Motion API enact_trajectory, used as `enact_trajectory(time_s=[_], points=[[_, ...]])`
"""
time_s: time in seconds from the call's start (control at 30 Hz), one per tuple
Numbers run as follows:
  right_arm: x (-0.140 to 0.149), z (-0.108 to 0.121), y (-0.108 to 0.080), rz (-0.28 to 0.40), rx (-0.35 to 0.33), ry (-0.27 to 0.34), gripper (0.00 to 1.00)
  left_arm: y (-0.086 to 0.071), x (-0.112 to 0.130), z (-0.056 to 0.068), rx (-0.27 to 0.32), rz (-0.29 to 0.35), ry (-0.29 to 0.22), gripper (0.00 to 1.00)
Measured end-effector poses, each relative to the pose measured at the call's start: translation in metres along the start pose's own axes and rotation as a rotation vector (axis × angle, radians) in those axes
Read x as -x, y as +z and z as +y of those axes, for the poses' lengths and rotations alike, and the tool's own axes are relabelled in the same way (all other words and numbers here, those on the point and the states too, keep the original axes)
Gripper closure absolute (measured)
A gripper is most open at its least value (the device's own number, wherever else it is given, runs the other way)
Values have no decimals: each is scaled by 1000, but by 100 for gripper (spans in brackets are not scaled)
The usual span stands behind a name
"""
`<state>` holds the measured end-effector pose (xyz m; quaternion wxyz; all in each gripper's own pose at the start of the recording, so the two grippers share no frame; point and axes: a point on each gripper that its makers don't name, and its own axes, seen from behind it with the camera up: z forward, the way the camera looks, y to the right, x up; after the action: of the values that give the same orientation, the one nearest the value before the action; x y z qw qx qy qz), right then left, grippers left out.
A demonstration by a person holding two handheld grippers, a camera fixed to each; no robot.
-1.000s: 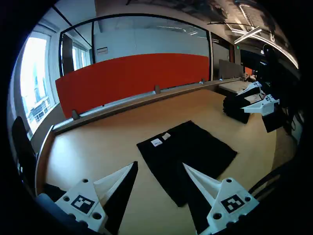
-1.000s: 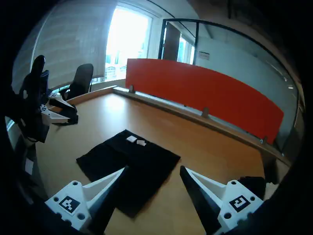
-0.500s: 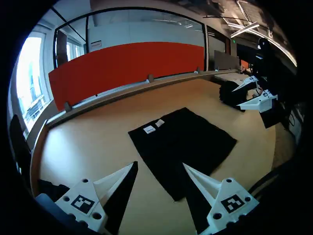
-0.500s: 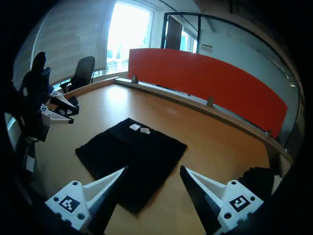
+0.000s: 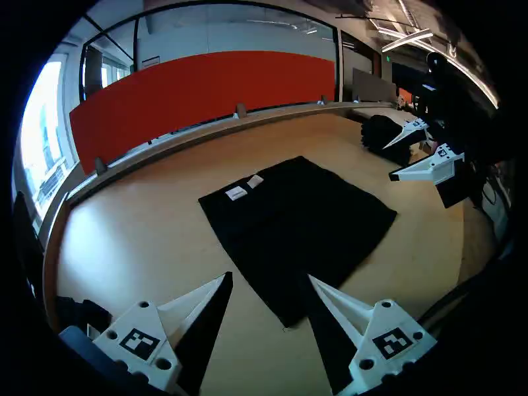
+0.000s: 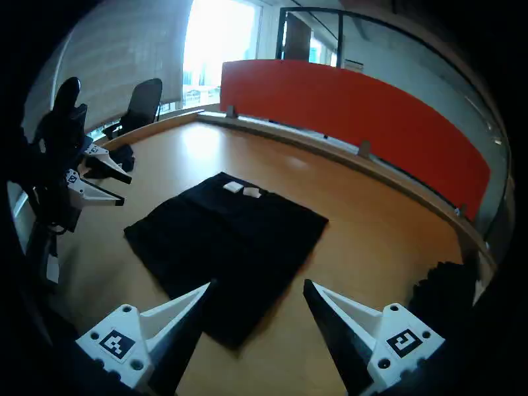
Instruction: Fold towel
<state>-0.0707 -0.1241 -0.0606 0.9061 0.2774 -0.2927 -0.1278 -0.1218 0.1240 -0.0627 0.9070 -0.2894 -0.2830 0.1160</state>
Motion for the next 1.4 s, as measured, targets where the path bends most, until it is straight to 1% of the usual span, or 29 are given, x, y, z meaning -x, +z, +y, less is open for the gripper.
enact_trajectory(time_s=[0.17,0.37,0.5,0.77,1.07,1.4], points=[[13,-6,7,-24,-15,-3,0,6,14,4,14,-29,2,27],[26,-10,15,-47,-25,7,0,11,30,9,31,-62,-3,27],[34,-14,18,-62,-33,12,0,15,40,13,44,-87,-1,27],[53,-20,21,-96,-52,0,0,20,56,19,59,-125,-6,27],[73,-23,21,-135,-72,-14,0,24,68,24,79,-161,10,27],[84,-21,21,-157,-81,-20,0,27,71,28,95,-180,20,27]])
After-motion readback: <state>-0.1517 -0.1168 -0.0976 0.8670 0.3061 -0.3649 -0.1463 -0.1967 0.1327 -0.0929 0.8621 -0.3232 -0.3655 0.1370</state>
